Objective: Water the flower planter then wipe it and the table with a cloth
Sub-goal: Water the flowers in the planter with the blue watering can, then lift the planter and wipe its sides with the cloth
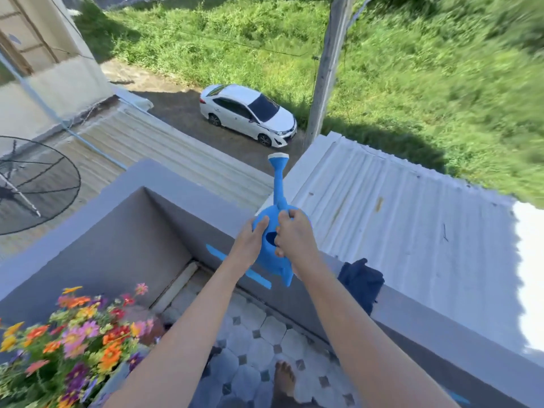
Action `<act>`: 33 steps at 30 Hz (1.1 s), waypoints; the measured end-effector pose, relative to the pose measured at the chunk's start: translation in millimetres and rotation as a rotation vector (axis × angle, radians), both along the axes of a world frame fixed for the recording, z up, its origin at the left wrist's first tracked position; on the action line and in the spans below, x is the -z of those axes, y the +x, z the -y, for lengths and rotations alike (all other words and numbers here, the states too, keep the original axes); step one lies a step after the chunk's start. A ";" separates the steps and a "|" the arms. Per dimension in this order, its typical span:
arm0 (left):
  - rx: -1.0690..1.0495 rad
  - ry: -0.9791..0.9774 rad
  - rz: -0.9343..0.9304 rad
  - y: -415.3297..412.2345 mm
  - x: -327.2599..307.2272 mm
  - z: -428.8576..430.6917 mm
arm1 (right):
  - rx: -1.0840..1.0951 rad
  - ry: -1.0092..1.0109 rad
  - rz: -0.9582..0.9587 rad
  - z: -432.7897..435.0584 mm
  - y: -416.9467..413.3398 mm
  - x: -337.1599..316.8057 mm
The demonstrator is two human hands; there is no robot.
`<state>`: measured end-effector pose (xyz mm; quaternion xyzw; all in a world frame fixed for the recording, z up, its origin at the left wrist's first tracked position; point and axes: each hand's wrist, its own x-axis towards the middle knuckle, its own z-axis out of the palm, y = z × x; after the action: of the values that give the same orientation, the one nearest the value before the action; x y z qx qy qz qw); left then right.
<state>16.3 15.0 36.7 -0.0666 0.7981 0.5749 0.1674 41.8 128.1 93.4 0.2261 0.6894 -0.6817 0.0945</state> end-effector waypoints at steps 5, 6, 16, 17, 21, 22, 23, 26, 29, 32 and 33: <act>0.000 0.028 -0.022 -25.2 20.3 -19.3 | 0.208 -0.212 0.027 -5.9 -8.7 26.5; -0.008 0.035 -0.022 -28.8 24.3 -21.2 | 0.236 -0.251 0.020 -4.7 -11.5 30.1; 0.088 0.005 -0.051 -54.4 60.3 -19.0 | 0.421 -0.380 0.011 16.5 -23.4 66.4; 0.093 0.000 -0.056 -54.6 61.4 -18.7 | 0.430 -0.383 0.004 17.1 -23.4 66.6; 0.118 -0.028 -0.079 -59.1 67.6 -16.9 | 0.396 -0.245 -0.007 13.3 -23.5 63.3; 0.124 -0.033 -0.083 -59.6 68.2 -16.7 | 0.369 -0.207 -0.005 10.0 -23.4 61.8; 0.130 -0.036 -0.089 -59.9 67.1 -16.8 | 0.344 -0.188 0.000 6.1 -23.2 60.5; 0.171 -0.040 -0.120 -57.4 59.3 -14.8 | 0.287 -0.111 0.036 -6.8 -18.0 56.2; 0.160 -0.092 -0.210 -56.5 39.0 -16.1 | 0.311 -0.035 0.030 -23.8 -8.1 56.2; 0.107 -0.072 -0.434 -53.1 1.6 -34.5 | 0.452 0.013 0.005 -52.1 9.3 57.7; 0.116 -0.066 -0.524 -51.8 -10.6 -42.8 | 0.502 0.029 0.008 -61.9 15.8 60.5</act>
<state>-35.4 57.8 47.3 0.1248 0.8350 0.5357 -0.0142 57.6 189.9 32.9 0.3942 0.6208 -0.6731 -0.0780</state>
